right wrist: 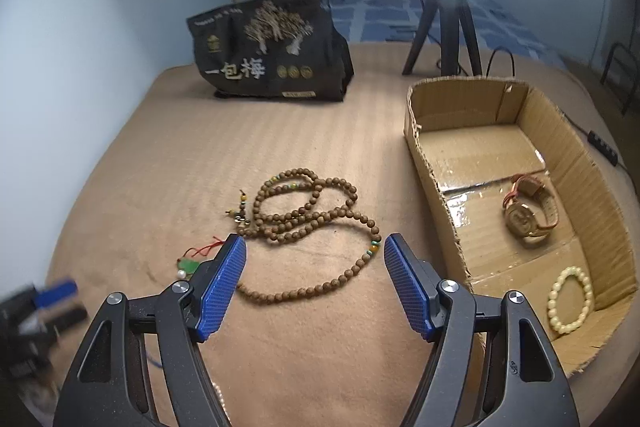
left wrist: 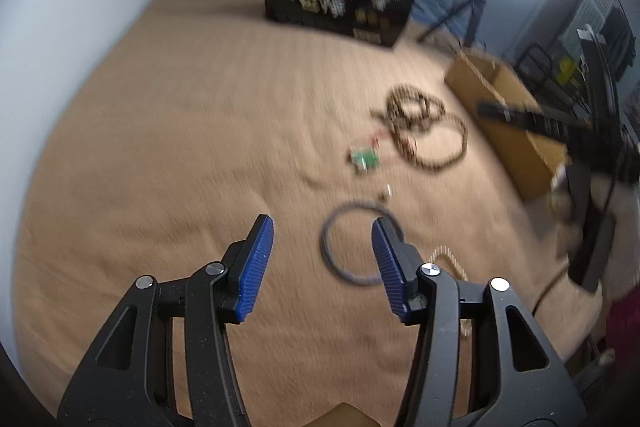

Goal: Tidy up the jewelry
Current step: 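Grasp the blue bangle with the left tool while the right tool moves to the wooden bead necklace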

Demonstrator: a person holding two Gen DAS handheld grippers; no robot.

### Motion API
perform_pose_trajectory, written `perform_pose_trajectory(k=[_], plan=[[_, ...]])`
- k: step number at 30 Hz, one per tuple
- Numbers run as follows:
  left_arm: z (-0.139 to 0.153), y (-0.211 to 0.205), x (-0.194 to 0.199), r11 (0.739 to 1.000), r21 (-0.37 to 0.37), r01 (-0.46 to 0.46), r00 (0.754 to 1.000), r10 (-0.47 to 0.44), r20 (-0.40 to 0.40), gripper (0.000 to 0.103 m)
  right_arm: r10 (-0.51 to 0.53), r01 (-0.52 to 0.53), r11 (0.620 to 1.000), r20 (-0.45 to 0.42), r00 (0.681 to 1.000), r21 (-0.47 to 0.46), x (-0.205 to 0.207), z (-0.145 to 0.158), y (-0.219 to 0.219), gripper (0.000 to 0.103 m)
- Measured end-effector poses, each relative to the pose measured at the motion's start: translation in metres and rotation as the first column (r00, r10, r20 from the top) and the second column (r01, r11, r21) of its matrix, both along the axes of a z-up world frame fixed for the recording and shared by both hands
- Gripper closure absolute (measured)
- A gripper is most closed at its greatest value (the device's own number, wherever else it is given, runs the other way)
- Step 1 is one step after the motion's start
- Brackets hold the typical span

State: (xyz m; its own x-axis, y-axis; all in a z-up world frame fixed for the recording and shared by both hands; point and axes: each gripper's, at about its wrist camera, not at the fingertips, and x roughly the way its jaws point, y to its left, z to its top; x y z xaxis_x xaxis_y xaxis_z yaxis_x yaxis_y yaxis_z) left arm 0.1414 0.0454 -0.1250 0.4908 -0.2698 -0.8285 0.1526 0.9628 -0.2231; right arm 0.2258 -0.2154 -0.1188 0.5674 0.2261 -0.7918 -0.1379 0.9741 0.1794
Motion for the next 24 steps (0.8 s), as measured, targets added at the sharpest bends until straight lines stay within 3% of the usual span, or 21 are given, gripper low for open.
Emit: perform_pose_trajectory(k=[9, 18, 24], plan=[[-0.022, -0.023, 0.003, 1.0, -0.01, 0.03, 0.998, -0.03, -0.053, 0.026, 0.006, -0.006, 1.0, -0.031, 0.999, -0.016, 0.015, -0.016, 0.01, 0.032], [-0.047, -0.031, 0.027, 0.999, -0.049, -0.006, 0.99, -0.001, -0.14, 0.026, 0.016, -0.015, 1.0, -0.078, 0.997, 0.004, 0.029, -0.029, 0.02, 0.032], [-0.049, -0.041, 0.03, 0.999, -0.049, -0.002, 0.991, -0.005, -0.134, 0.018, 0.01, -0.01, 1.0, -0.085, 0.996, 0.003, 0.036, -0.032, 0.019, 0.032]])
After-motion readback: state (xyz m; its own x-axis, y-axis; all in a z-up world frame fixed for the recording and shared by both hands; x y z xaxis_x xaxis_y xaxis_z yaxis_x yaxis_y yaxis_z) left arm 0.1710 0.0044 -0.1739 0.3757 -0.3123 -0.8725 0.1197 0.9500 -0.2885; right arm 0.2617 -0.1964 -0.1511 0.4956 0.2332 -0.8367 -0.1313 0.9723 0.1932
